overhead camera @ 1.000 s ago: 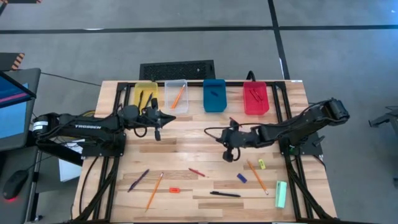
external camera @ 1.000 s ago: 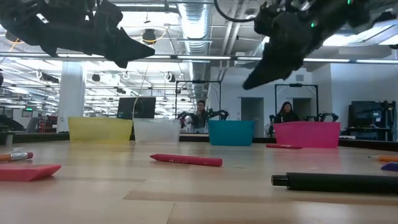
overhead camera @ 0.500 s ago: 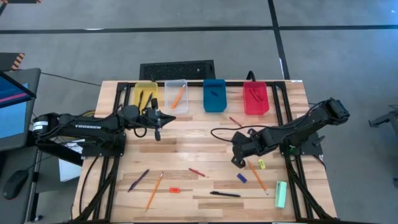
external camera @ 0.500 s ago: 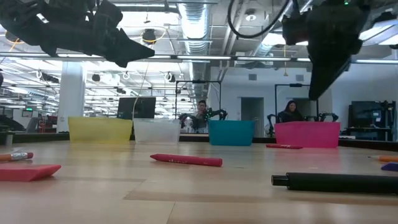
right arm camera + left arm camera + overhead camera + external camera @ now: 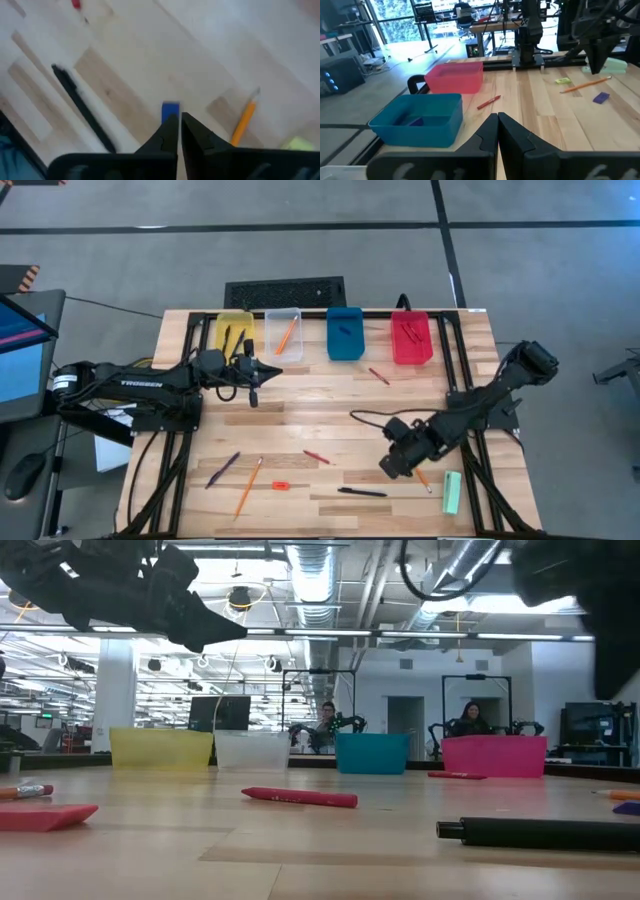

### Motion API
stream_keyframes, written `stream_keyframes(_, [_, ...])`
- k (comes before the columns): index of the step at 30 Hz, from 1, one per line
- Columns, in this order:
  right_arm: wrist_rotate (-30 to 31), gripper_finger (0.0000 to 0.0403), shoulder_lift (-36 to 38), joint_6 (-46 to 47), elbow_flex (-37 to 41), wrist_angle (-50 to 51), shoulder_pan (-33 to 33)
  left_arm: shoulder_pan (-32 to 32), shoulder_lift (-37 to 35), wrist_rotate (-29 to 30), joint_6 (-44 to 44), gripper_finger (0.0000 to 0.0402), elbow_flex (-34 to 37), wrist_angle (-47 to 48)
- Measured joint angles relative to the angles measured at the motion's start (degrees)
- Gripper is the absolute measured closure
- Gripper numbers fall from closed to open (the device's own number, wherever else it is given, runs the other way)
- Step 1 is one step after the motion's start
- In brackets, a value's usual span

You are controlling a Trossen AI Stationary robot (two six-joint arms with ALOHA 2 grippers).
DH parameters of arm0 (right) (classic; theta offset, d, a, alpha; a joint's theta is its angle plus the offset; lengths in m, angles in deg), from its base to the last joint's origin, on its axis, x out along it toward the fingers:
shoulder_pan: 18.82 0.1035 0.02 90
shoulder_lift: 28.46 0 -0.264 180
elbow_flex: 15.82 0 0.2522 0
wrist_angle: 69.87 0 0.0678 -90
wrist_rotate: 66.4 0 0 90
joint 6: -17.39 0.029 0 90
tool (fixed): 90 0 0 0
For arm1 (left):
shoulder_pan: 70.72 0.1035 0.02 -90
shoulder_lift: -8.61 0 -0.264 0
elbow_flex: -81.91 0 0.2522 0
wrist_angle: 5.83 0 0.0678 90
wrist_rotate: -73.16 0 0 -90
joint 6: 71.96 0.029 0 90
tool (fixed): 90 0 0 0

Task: Sort crayons/erasers/pens/pencils in bins
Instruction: Put the blue eraser into the blue bin

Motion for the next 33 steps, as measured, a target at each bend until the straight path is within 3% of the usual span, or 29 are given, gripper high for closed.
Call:
stream_keyframes(7, [-2.7,0.0314,-6.81,2.47,-0.93,-2.1,2.25,0.0,0.0,0.0,0.39,0.04,0.0,0.48])
stream_keyframes(14, [-3.29,0.0221,-14.13,-0.58,-6.88,1.07,1.36,0.0,-0.02,0.0,0.37,0.04,0.0,0.23])
stream_keyframes(19, [-6.95,0.0167,-18.93,-0.98,-10.72,6.06,0.98,0.0,-0.02,0.0,0.35,0.04,0.0,0.16])
stream_keyframes(33, [-9.11,0.0181,-24.3,-3.14,-12.32,6.78,0.06,0.0,-0.02,0.0,0.27,0.04,-0.02,0.72])
